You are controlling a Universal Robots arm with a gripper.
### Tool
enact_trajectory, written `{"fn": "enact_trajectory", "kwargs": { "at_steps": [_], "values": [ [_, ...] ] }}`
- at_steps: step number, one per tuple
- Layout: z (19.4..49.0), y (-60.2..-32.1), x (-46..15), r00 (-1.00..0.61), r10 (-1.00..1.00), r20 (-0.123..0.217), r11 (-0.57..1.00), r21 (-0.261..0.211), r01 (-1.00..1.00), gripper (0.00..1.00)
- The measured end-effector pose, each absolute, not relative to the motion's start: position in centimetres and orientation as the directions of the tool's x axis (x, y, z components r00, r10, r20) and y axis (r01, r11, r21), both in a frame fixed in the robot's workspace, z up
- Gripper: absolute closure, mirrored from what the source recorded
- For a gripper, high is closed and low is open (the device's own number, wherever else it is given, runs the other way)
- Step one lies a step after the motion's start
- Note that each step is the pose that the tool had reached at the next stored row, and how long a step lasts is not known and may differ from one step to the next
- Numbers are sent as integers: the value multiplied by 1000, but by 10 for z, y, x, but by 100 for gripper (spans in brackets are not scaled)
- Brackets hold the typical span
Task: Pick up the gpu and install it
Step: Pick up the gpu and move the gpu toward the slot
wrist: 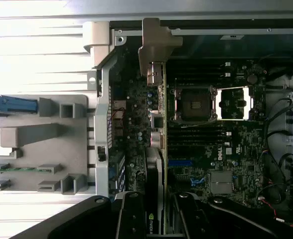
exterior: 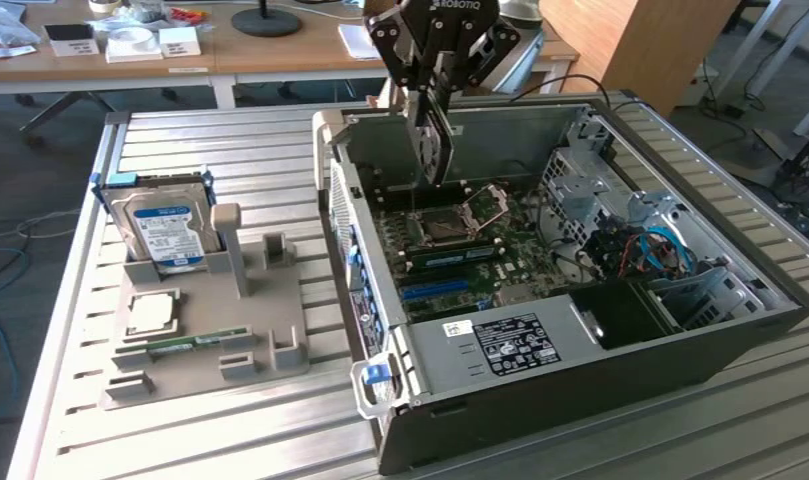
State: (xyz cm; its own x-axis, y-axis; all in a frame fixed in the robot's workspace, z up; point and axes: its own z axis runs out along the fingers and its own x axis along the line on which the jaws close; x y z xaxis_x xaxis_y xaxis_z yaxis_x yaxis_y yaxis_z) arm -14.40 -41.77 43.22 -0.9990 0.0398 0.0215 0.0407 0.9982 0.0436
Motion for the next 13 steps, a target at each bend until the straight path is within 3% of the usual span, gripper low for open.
{"fn": "enact_trajectory", "kwargs": {
  "at_steps": [13],
  "values": [
    [432, -418, -143, -999, 40, 22, 998, 44, 40, 73]
  ]
}}
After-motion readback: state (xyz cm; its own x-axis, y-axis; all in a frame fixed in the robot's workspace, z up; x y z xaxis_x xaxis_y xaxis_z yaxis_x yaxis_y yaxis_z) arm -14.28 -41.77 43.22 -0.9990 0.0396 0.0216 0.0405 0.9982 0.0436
